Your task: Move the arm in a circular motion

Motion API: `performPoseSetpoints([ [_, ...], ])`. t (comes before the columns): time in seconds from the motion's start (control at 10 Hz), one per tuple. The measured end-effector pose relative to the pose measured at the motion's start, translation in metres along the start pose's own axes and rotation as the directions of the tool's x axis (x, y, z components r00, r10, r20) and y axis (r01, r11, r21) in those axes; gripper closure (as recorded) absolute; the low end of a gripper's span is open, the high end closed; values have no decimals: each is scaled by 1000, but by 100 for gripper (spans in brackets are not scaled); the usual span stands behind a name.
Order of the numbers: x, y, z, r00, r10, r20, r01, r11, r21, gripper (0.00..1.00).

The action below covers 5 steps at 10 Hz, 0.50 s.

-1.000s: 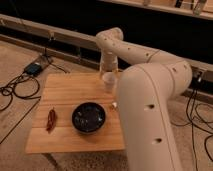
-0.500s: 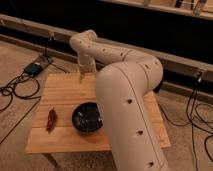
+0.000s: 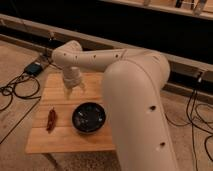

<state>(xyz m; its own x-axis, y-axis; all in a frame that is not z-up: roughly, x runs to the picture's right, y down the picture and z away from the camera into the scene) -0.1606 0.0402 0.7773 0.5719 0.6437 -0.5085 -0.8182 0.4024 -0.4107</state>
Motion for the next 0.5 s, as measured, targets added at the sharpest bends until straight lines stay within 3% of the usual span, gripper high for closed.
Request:
performPoseSetpoints([
  [0.3,57,1,-10,996,91,15,-91,995,-30,35],
  [0.5,89,-20,-18,981,193,34,-192,981,-34,35],
])
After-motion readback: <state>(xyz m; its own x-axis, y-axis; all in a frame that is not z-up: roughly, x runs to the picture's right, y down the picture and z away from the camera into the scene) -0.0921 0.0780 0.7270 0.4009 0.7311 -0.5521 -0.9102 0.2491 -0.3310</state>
